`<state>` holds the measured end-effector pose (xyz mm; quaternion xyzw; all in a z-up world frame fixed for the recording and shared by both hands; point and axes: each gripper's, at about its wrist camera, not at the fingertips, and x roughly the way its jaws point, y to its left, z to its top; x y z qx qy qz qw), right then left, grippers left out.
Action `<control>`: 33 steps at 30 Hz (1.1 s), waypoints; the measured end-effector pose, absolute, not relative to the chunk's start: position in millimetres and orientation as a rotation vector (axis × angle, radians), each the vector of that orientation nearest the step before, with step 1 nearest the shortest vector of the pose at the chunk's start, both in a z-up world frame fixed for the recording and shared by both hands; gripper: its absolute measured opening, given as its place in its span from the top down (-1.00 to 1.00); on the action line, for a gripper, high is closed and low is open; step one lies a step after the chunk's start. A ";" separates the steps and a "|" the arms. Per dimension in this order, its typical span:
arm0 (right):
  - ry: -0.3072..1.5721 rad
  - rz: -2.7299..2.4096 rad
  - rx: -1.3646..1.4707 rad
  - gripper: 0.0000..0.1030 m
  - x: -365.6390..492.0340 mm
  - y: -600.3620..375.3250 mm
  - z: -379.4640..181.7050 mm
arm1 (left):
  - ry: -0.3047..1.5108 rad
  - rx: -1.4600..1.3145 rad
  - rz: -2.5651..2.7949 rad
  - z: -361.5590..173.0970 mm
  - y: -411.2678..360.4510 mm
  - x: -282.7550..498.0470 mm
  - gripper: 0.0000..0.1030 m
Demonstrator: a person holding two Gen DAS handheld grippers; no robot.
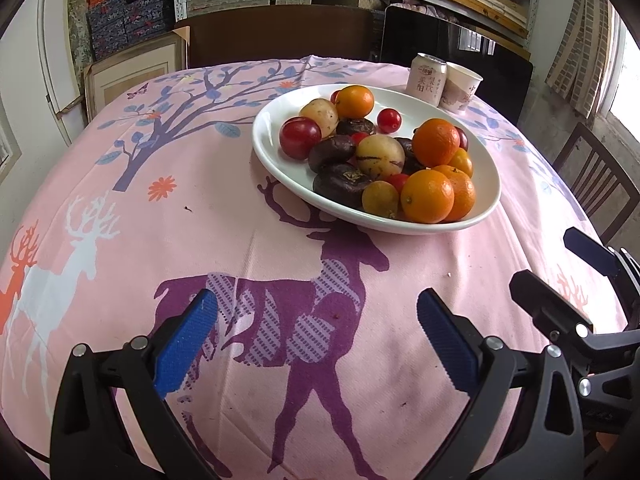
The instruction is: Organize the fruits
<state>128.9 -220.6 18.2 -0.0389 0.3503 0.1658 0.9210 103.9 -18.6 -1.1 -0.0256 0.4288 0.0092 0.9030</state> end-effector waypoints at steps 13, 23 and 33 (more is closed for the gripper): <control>0.726 0.342 -0.082 -0.93 129.2 -220.4 14.9 | 0.866 -0.001 0.040 -3.4 -22.2 102.4 -0.91; 0.731 0.341 -0.082 -0.93 130.1 -221.2 13.1 | 0.871 -0.006 0.044 -5.1 -21.7 100.7 -0.91; 0.737 0.341 -0.089 -0.93 130.9 -221.8 13.0 | 0.882 0.013 0.061 -7.4 -24.6 101.0 -0.91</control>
